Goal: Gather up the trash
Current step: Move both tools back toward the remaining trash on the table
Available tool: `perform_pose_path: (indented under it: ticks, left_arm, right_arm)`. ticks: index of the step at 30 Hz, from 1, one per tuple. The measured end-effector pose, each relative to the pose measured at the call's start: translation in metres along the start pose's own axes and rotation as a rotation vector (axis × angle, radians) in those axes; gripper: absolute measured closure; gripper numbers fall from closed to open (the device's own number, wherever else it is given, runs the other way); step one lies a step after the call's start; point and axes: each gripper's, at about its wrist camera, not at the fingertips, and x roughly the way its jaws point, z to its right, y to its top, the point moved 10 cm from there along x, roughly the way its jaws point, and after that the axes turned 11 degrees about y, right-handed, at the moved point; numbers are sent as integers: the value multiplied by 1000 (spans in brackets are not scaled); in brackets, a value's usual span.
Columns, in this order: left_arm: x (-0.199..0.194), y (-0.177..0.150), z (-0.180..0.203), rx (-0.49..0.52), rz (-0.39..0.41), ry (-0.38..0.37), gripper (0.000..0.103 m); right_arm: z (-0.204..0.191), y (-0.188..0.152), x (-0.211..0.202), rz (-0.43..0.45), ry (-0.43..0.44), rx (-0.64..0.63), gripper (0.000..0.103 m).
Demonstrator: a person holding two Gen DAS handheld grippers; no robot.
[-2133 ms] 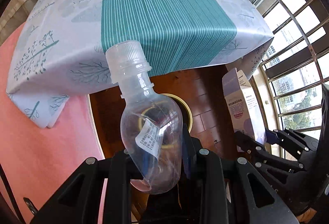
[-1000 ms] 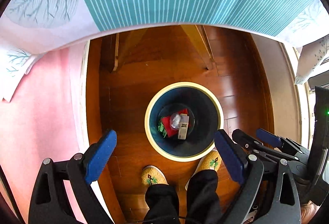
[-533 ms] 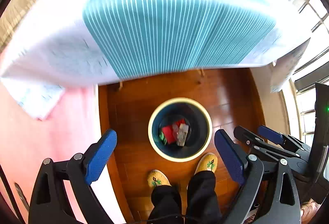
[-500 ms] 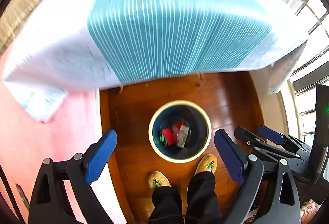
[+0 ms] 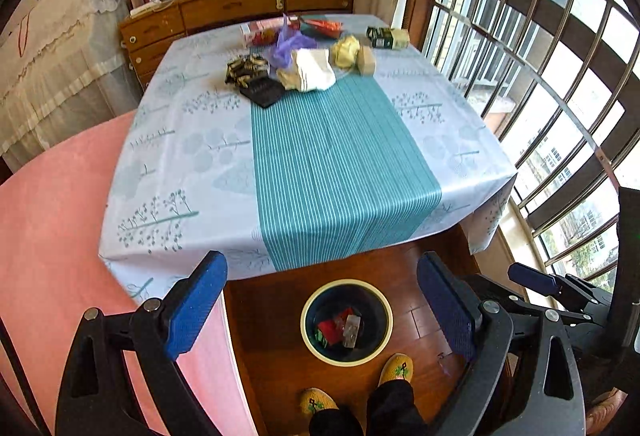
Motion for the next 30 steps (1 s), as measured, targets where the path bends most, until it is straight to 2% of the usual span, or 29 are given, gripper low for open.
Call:
perform_pose_path:
  ticks: [3, 6, 12, 20, 22, 25, 30]
  left_arm:
    - [-29, 22, -10, -7, 79, -8, 8]
    - [-55, 45, -22, 29, 138, 32, 8]
    - [-81, 73, -41, 51, 223, 52, 8]
    - [-86, 103, -59, 18, 248, 47, 8]
    - [-82, 111, -65, -3, 247, 71, 8]
    - [-71, 125, -75, -30, 242, 115, 8]
    - [-31, 147, -79, -87, 171, 118, 8]
  right_arm:
    - [-15, 21, -25, 56, -13, -26, 36]
    - [-29, 41, -46, 103, -31, -47, 36]
    - [-51, 78, -83, 216, -54, -77, 36]
    - [-66, 112, -97, 282, -87, -130, 36]
    - [-69, 121, -94, 287, -89, -153, 36]
    - [-70, 136, -84, 274, -83, -181, 36]
    - [-61, 172, -46, 223, -70, -233, 36]
